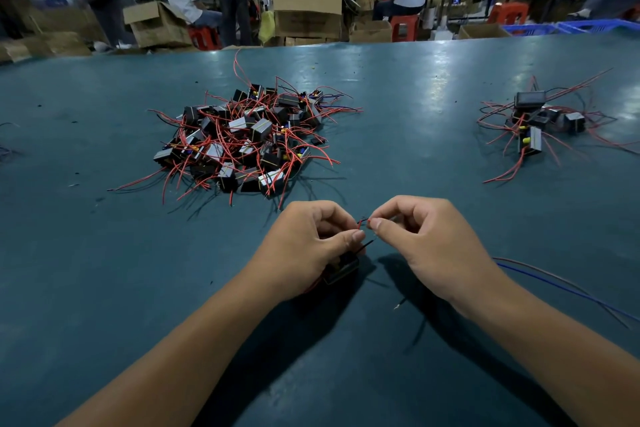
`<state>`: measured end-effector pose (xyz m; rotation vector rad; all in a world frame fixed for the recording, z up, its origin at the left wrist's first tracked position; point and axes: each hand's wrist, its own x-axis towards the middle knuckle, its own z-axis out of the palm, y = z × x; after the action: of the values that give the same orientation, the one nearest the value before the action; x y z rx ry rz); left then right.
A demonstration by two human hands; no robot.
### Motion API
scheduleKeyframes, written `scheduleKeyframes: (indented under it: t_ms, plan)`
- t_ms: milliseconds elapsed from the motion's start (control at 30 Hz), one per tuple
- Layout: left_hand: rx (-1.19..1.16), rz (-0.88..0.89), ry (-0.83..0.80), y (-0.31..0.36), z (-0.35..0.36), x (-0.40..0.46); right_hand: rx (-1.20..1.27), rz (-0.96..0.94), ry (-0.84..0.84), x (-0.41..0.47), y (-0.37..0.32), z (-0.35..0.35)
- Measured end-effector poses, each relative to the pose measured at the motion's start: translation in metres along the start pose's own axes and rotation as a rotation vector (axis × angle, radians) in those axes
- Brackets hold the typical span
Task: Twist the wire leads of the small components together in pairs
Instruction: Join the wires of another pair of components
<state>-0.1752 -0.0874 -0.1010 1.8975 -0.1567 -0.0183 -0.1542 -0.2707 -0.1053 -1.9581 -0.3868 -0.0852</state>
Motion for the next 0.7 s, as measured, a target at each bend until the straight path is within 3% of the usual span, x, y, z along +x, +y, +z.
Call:
scheduleKeyframes:
  t_ms: [333, 700]
  plan:
    - [-0.049, 0.015, 0.011, -0.0010, 0.0023, -0.0018, -0.045, -0.030, -0.006, -0.0004, -0.0005, -0.0003]
    - [0.057, 0.051, 0.034, -0.0031, 0.0045, -0.0024, 0.005, -0.033, 0.049, -0.0009, -0.0047, 0.0087]
